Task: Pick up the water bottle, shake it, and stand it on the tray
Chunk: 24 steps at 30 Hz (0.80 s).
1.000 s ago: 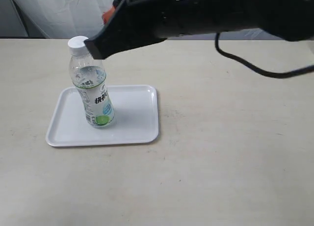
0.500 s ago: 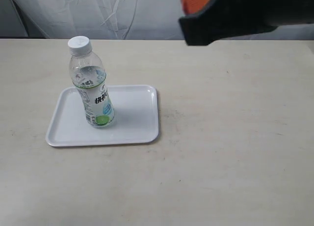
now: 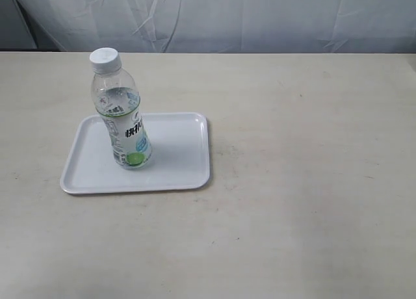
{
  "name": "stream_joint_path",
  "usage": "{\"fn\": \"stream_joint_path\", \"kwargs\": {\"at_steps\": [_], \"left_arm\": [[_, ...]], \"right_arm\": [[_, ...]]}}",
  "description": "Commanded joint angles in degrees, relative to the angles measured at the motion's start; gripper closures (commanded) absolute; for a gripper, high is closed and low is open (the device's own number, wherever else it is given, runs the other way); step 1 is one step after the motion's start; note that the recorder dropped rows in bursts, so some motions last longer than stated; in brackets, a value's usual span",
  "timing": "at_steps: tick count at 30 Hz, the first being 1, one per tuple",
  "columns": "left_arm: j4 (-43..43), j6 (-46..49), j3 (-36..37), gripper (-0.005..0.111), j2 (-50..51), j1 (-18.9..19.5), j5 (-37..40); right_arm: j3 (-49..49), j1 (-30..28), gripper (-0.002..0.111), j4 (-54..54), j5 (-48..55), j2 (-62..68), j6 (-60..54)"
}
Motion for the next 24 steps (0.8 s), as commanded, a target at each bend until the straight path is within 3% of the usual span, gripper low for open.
{"fn": "stream_joint_path", "kwargs": {"at_steps": [1, 5, 14, 24], "left_arm": [[0.1, -0.05, 0.22, 0.106, -0.3, -0.01, -0.46], [0.1, -0.05, 0.22, 0.106, -0.3, -0.01, -0.46], [0.1, -0.05, 0.22, 0.106, -0.3, -0.01, -0.46], [0.1, -0.05, 0.22, 0.106, -0.3, -0.01, -0.46]], "right_arm": [[9.39, -17.83, 0.109, 12.78, -5.61, -7.26, -5.93], [15.96, -23.8, 0.109, 16.99, -5.61, -11.79, -11.98], [22.5, -23.8, 0.109, 21.6, -6.15, -13.58, -16.27], [36.33, -23.85, 0.109, 27.77, -6.28, -24.31, -21.21]]}}
